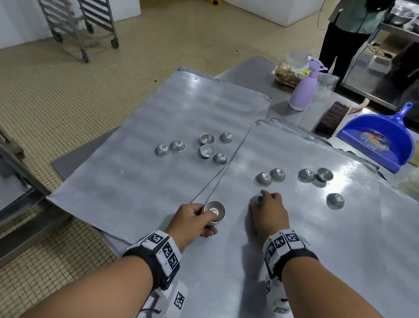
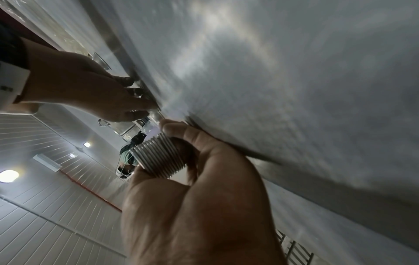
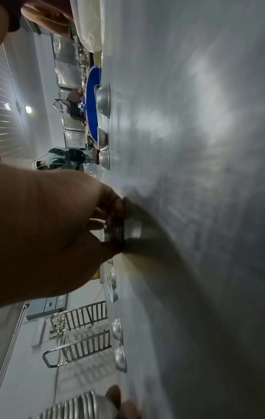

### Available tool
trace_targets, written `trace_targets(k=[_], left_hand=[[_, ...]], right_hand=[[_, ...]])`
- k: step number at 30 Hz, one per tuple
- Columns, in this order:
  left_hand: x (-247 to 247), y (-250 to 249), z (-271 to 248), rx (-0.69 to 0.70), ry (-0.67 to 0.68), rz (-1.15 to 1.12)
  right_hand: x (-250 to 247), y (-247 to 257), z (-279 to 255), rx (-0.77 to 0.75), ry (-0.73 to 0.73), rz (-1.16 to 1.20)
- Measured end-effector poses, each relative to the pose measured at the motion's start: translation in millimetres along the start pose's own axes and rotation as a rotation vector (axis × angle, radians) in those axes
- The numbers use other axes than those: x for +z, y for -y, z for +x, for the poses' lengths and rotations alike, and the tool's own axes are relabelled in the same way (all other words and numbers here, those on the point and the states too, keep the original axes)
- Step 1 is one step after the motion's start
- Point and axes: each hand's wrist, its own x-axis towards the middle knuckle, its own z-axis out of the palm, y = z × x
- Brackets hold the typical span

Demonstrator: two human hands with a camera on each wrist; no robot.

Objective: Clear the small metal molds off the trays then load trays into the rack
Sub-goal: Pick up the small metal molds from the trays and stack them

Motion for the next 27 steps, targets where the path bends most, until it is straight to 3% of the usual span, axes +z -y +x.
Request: trace_targets(k=[20,27], left_hand=[[3.9,0.0,-5.1,0.05,-0.012,0.044],[5.2,-0.5,-5.0,0.058,-0.021,0.055]], right_hand=[[3.9,-15.5,-66.6,-0.048,-0.114,0.161],[-2.4,-14.9,-81.4,-0.041,-0.072,0.103]])
